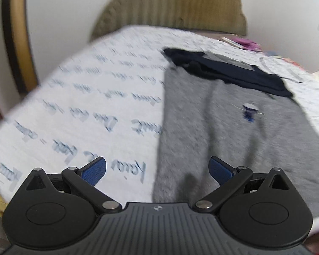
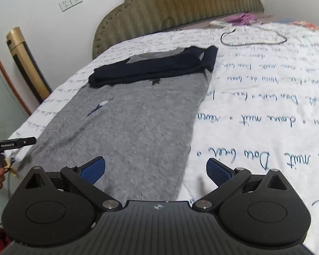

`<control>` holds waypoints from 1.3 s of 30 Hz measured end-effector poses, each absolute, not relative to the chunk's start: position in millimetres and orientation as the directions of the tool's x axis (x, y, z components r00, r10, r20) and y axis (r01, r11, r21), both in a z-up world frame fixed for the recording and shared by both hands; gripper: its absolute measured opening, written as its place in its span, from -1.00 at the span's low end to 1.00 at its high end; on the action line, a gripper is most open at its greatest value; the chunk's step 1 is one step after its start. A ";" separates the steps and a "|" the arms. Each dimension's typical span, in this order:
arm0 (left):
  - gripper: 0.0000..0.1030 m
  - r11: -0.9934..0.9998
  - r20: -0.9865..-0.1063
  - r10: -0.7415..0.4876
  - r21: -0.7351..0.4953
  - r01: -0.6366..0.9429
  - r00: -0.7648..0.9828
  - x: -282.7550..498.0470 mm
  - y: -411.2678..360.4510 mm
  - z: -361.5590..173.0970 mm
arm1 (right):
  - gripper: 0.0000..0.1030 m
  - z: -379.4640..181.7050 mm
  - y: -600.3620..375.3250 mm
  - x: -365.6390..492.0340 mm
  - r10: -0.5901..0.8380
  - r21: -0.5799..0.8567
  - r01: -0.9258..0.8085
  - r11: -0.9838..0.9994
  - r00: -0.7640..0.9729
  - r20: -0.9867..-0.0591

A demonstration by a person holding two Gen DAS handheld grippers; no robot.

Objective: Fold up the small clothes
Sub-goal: 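Lower both grippers to the ribbed sweater hem and close on it, then lift the hem with both grippers and carry it toward the collar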

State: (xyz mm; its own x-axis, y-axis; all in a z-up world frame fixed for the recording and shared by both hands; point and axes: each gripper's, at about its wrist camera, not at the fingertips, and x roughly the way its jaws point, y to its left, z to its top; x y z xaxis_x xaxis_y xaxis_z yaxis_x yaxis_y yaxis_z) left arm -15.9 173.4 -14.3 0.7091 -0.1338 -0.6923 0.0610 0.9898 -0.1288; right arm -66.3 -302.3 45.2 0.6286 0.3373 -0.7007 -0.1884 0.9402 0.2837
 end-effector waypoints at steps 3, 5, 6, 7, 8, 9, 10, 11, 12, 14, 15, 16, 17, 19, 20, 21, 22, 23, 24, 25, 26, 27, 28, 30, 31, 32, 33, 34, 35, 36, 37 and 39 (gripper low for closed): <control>1.00 0.968 -0.707 -0.244 -0.221 0.121 0.663 -13.7 181.7 -19.1 | 0.80 42.6 -312.6 -69.4 0.360 0.310 -0.189 0.932 0.589 -0.724; 1.00 0.956 -0.709 -0.290 -0.251 0.154 0.642 -15.3 182.9 -22.4 | 0.69 38.9 -316.7 -70.8 0.365 0.317 -0.185 0.930 0.565 -0.740; 1.00 0.950 -0.708 -0.310 -0.263 0.170 0.634 -16.4 182.2 -23.8 | 0.60 36.1 -319.3 -70.9 0.377 0.330 -0.187 0.925 0.552 -0.744; 1.00 0.939 -0.704 -0.341 -0.280 0.198 0.622 -17.9 180.6 -24.7 | 0.54 33.1 -321.2 -71.3 0.388 0.345 -0.183 0.920 0.535 -0.751; 1.00 0.928 -0.702 -0.371 -0.295 0.227 0.608 -19.1 178.2 -24.7 | 0.51 29.7 -322.5 -71.5 0.401 0.363 -0.179 0.915 0.516 -0.757; 1.00 0.916 -0.699 -0.401 -0.307 0.258 0.593 -21.3 174.2 -25.1 | 0.46 26.8 -322.3 -72.0 0.414 0.375 -0.181 0.909 0.500 -0.761; 1.00 0.904 -0.695 -0.427 -0.315 0.289 0.579 -23.5 168.8 -25.5 | 0.45 24.5 -320.6 -73.1 0.424 0.382 -0.188 0.905 0.489 -0.762; 1.00 0.893 -0.691 -0.448 -0.318 0.318 0.567 -24.9 162.4 -25.8 | 0.45 22.2 -317.3 -74.2 0.434 0.388 -0.198 0.900 0.480 -0.762; 1.00 0.882 -0.689 -0.467 -0.320 0.345 0.555 -26.1 155.6 -26.2 | 0.42 20.5 -313.9 -74.9 0.453 0.402 -0.212 0.891 0.469 -0.758; 1.00 0.862 -0.686 -0.499 -0.330 0.385 0.530 -25.9 143.3 -28.3 | 0.41 16.4 -303.6 -75.5 0.508 0.446 -0.244 0.861 0.442 -0.739; 1.00 0.853 -0.684 -0.511 -0.329 0.404 0.521 -26.4 136.1 -29.3 | 0.39 14.4 -297.8 -75.4 0.531 0.464 -0.259 0.847 0.429 -0.730; 0.99 0.849 -0.685 -0.514 -0.319 0.422 0.516 -27.0 127.8 -30.0 | 0.38 11.6 -290.4 -75.3 0.553 0.480 -0.274 0.833 0.415 -0.722; 0.99 0.848 -0.688 -0.510 -0.304 0.434 0.516 -27.0 121.0 -30.7 | 0.37 9.8 -283.3 -74.4 0.565 0.489 -0.284 0.825 0.407 -0.718; 0.99 0.846 -0.691 -0.506 -0.282 0.453 0.516 -25.7 109.9 -32.0 | 0.33 8.4 -267.9 -72.5 0.572 0.479 -0.314 0.820 0.404 -0.714; 0.98 0.844 -0.692 -0.507 -0.279 0.457 0.514 -24.2 105.4 -32.4 | 0.29 7.9 -260.1 -70.6 0.577 0.479 -0.325 0.815 0.400 -0.712; 0.98 0.844 -0.692 -0.506 -0.277 0.459 0.515 -22.8 102.2 -33.0 | 0.20 7.0 -252.8 -68.7 0.584 0.480 -0.335 0.811 0.396 -0.709; 0.98 0.845 -0.691 -0.505 -0.275 0.459 0.516 -22.4 100.6 -32.8 | 0.14 6.7 -246.4 -66.7 0.587 0.479 -0.345 0.807 0.392 -0.708; 0.98 0.845 -0.690 -0.505 -0.275 0.458 0.518 -21.8 98.5 -32.8 | 0.13 6.1 -238.8 -64.9 0.587 0.472 -0.357 0.806 0.392 -0.708; 0.93 0.847 -0.689 -0.504 -0.278 0.453 0.520 -21.2 97.3 -32.8 | 0.12 6.5 -232.0 -63.1 0.581 0.456 -0.368 0.810 0.398 -0.710; 0.85 0.850 -0.690 -0.501 -0.278 0.447 0.523 -21.0 97.1 -32.7 | 0.12 6.4 -224.4 -62.8 0.572 0.437 -0.381 0.815 0.404 -0.714; 0.81 0.853 -0.692 -0.496 -0.276 0.442 0.525 -19.9 97.4 -32.5 | 0.12 6.7 -217.1 -62.5 0.563 0.416 -0.396 0.818 0.409 -0.718; 0.76 0.858 -0.694 -0.489 -0.274 0.435 0.528 -18.5 96.6 -32.6 | 0.11 6.9 -211.6 -61.5 0.556 0.400 -0.407 0.821 0.414 -0.721; 0.68 0.861 -0.695 -0.484 -0.273 0.428 0.531 -18.4 95.8 -32.7 | 0.09 7.3 -206.5 -61.1 0.555 0.393 -0.415 0.821 0.417 -0.720; 0.37 0.875 -0.699 -0.461 -0.257 0.410 0.547 -18.3 93.1 -32.5 | -0.06 7.7 -199.3 -59.9 0.549 0.379 -0.423 0.823 0.424 -0.720; 0.08 0.886 -0.705 -0.439 -0.237 0.397 0.557 -18.2 91.4 -32.0 | -0.25 6.8 -198.1 -58.9 0.543 0.371 -0.422 0.827 0.430 -0.721; -0.04 0.898 -0.711 -0.415 -0.218 0.382 0.568 -18.1 90.4 -31.2 | -0.33 6.1 -196.0 -58.2 0.531 0.357 -0.420 0.834 0.439 -0.725; -0.29 0.909 -0.717 -0.393 -0.206 0.363 0.576 -17.6 90.4 -30.2 | -0.40 5.5 -194.1 -57.9 0.518 0.341 -0.418 0.842 0.449 -0.728; -0.43 0.917 -0.720 -0.377 -0.203 0.343 0.582 -16.9 91.5 -29.1 | -0.45 5.5 -193.5 -58.3 0.510 0.332 -0.417 0.847 0.458 -0.728; -0.46 0.923 -0.723 -0.368 -0.209 0.323 0.584 -16.2 93.0 -28.2 | -0.47 5.5 -193.9 -58.7 0.507 0.327 -0.415 0.849 0.463 -0.727; -0.51 0.927 -0.723 -0.363 -0.214 0.310 0.588 -15.9 93.9 -27.3 | -0.51 6.5 -195.0 -60.3 0.503 0.323 -0.412 0.852 0.471 -0.725; -0.54 0.931 -0.724 -0.352 -0.207 0.300 0.593 -16.3 92.7 -26.6 | -0.54 7.8 -196.3 -61.9 0.499 0.321 -0.408 0.855 0.481 -0.721; -0.56 0.943 -0.723 -0.316 -0.167 0.289 0.614 -19.5 86.5 -23.9 | -0.56 11.9 -197.3 -66.5 0.495 0.315 -0.401 0.860 0.505 -0.707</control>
